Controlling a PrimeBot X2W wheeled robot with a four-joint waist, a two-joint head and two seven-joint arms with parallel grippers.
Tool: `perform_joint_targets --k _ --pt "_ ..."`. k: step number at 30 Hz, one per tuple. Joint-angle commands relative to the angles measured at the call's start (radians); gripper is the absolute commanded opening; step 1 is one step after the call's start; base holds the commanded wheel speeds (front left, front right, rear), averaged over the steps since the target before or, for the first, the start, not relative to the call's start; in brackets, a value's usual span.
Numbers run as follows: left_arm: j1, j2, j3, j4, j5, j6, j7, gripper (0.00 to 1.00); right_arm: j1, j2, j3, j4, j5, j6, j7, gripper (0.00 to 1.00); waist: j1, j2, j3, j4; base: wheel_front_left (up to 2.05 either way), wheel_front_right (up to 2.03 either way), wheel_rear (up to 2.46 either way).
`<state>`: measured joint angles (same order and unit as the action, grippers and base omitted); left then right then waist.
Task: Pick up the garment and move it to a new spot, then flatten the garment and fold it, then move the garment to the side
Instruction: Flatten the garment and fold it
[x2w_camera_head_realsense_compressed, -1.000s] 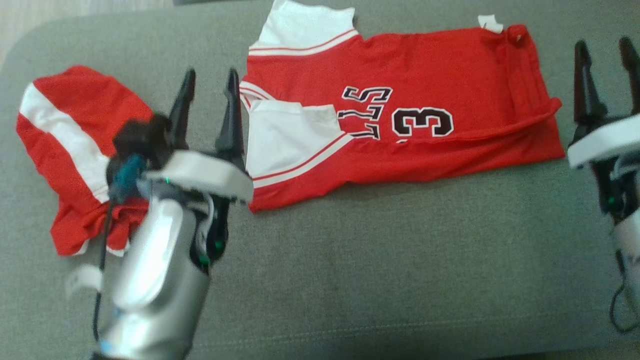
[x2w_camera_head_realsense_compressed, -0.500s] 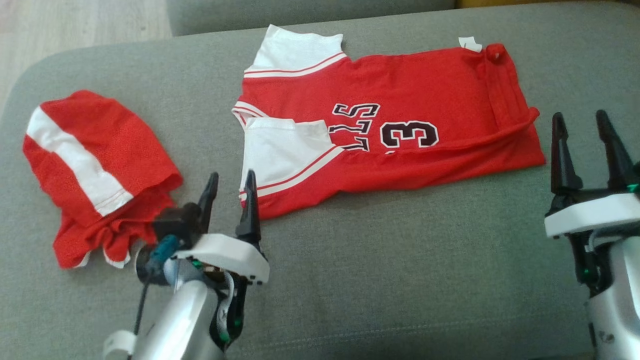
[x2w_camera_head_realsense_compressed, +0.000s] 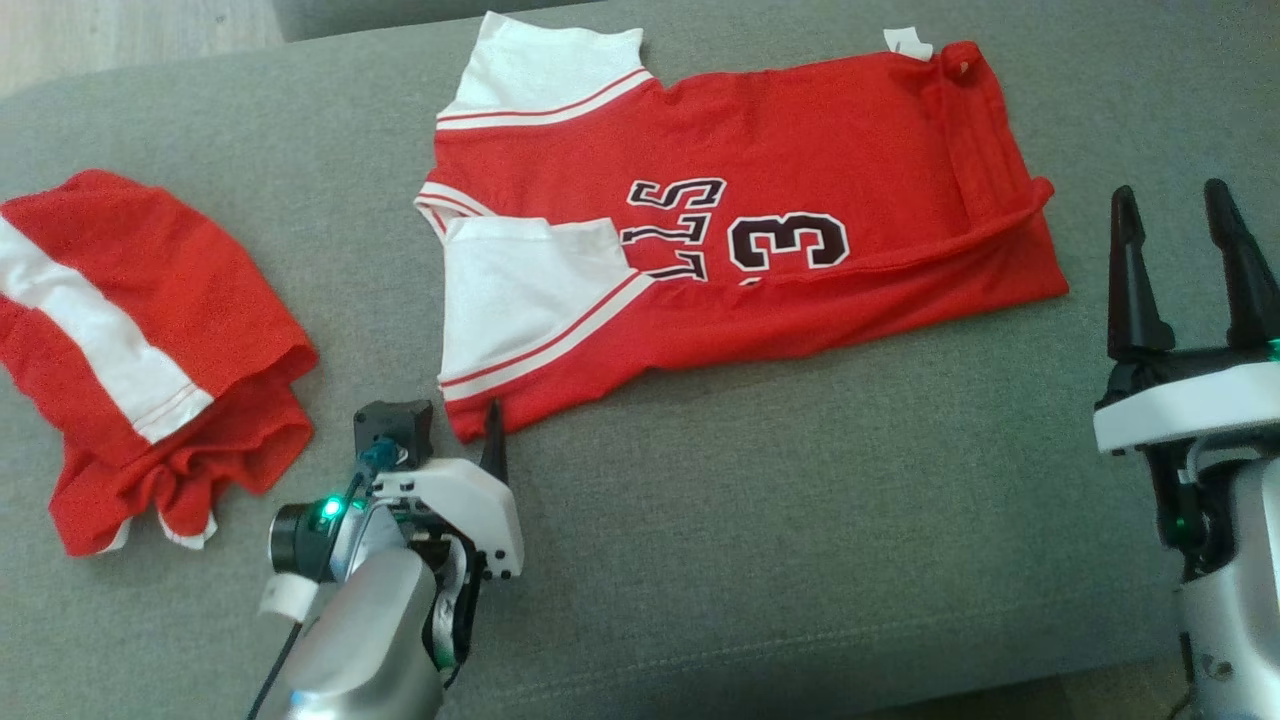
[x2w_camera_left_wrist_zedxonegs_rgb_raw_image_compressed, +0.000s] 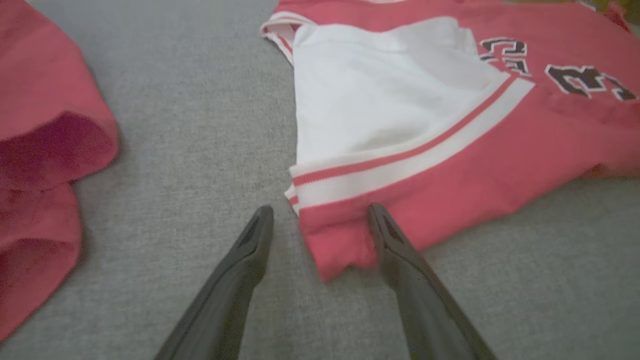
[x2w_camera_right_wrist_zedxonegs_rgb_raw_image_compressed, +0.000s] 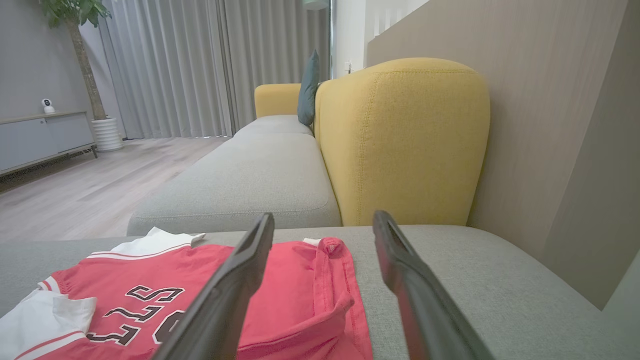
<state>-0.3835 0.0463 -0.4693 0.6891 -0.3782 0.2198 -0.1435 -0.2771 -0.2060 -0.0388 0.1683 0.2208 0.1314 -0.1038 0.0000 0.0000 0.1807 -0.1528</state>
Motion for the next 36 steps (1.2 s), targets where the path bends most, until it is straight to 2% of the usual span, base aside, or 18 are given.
perform_joint_targets --k 1,9,10,11,21,27,36 --pt "-0.053 0.012 0.024 0.001 0.01 0.002 0.007 1.0 -0.018 -0.007 0.019 -0.043 -0.007 -0.001 0.006 1.0 0.0 0.0 0.004 -0.008 0.0 0.0 0.0" --pt "-0.092 0.012 0.001 0.09 0.009 -0.021 0.05 1.0 -0.021 -0.007 0.013 -0.042 -0.014 -0.001 0.036 1.0 0.0 0.0 0.015 -0.021 0.0 0.0 0.0" --pt "-0.097 0.012 -0.003 0.099 0.007 -0.027 0.054 0.68 -0.021 -0.006 0.008 -0.036 -0.016 -0.001 0.046 1.0 0.0 0.0 0.016 -0.021 0.0 0.0 0.0" --pt "-0.102 0.011 -0.006 0.106 0.005 -0.033 0.055 0.0 -0.021 -0.004 0.003 -0.029 -0.017 -0.001 0.059 1.0 0.0 0.0 0.018 -0.02 0.0 0.0 0.0" --pt "-0.146 0.008 0.01 0.023 -0.004 -0.024 -0.091 0.0 -0.08 0.057 -0.112 0.137 -0.08 -0.001 0.26 1.0 0.0 0.0 0.042 0.026 0.0 0.0 0.0" --pt "-0.157 0.007 -0.007 -0.092 0.017 -0.024 -0.113 0.0 -0.185 0.079 -0.211 0.282 -0.127 -0.001 0.36 1.0 0.0 0.0 0.075 0.068 0.0 0.0 0.0" --pt "-0.163 0.005 -0.051 -0.196 0.034 -0.02 -0.116 0.0 -0.317 0.067 -0.302 0.478 -0.237 -0.001 0.424 1.0 0.0 0.0 0.128 0.102 0.0 0.0 0.0"
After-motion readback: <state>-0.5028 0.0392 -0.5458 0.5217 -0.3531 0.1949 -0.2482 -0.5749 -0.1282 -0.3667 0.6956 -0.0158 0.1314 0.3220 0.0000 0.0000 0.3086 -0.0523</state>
